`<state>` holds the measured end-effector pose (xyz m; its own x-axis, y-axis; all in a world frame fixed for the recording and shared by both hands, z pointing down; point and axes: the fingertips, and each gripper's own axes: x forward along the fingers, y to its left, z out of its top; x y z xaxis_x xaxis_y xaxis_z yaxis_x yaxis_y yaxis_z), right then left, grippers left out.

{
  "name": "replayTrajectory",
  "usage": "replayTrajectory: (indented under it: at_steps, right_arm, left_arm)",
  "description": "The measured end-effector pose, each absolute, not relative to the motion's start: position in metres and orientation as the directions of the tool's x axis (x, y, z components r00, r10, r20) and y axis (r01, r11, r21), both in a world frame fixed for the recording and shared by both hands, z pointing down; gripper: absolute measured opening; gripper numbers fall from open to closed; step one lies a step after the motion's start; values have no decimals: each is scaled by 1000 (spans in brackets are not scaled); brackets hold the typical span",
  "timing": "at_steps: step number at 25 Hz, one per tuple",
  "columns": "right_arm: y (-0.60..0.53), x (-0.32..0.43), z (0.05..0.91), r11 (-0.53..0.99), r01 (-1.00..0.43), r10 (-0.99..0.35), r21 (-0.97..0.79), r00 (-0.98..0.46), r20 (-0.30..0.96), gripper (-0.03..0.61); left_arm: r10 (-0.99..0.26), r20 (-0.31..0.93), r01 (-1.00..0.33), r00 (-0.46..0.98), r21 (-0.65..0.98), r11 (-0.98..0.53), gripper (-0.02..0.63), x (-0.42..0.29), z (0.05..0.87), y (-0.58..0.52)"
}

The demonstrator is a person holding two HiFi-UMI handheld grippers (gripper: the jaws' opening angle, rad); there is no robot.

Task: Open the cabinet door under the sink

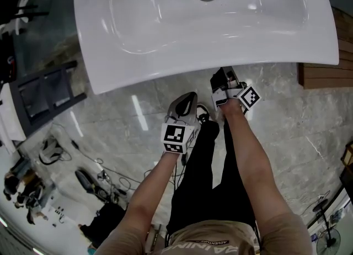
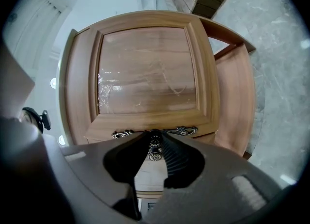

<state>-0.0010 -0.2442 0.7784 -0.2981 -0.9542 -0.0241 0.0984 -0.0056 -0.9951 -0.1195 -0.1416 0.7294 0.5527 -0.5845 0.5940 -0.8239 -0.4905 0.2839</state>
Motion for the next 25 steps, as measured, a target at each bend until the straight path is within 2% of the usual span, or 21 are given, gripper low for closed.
replayTrajectory:
  at_steps: [8,17,25]
  right_arm:
    - [-214,4,777,-3,6,-886,-1000,-463,0,84]
    - [-187,13,782,-46,15,-879,-999,-475,33,85]
    - [-158,25,780,-27,1,-839,-1000,-544,22,86]
  left_arm:
    - [-590,583,-820,558,279,-500,20,-111,717,-138]
    - [-616,610,-864,498,289,-413,20,-123,727,-120]
    - [-620,605,-863,500,286,-416,20,-99,719,-102]
